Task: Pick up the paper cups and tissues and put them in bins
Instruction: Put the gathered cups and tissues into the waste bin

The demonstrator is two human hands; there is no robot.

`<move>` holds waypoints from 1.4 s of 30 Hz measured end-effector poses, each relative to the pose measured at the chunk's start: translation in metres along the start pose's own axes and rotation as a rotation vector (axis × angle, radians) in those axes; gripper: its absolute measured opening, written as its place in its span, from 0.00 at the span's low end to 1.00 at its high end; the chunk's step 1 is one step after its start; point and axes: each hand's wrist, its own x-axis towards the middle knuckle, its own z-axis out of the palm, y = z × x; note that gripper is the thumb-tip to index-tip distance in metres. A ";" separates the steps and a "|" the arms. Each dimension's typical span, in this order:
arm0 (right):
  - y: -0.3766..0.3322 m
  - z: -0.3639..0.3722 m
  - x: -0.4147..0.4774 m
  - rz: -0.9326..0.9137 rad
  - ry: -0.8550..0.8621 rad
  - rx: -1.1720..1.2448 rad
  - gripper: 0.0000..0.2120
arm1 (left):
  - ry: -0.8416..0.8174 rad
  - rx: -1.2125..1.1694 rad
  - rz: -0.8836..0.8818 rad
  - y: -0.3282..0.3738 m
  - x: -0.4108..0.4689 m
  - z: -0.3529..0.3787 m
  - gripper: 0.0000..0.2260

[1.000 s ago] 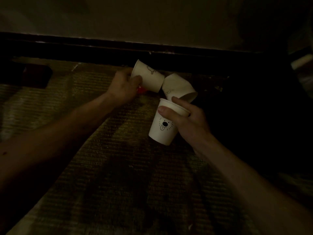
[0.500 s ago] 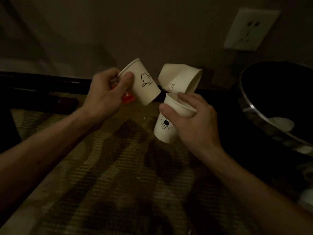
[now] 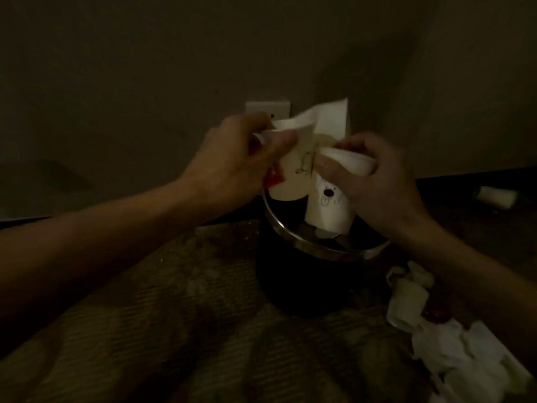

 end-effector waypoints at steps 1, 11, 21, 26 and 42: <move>0.010 -0.005 0.003 0.026 -0.021 -0.022 0.19 | -0.036 0.063 0.011 0.002 0.007 0.010 0.07; 0.073 -0.039 0.012 0.115 -0.495 -0.445 0.24 | -0.262 0.496 -0.154 -0.047 0.050 0.080 0.09; 0.080 -0.064 -0.002 -0.285 -0.435 -0.498 0.22 | -0.474 0.724 -0.186 -0.047 0.059 0.092 0.05; 0.083 -0.104 -0.030 -0.317 -0.252 -0.305 0.11 | -0.385 0.855 -0.003 0.011 0.049 0.111 0.06; 0.188 -0.204 -0.272 0.862 -0.414 -0.376 0.18 | -1.290 0.380 0.124 -0.044 -0.117 0.366 0.21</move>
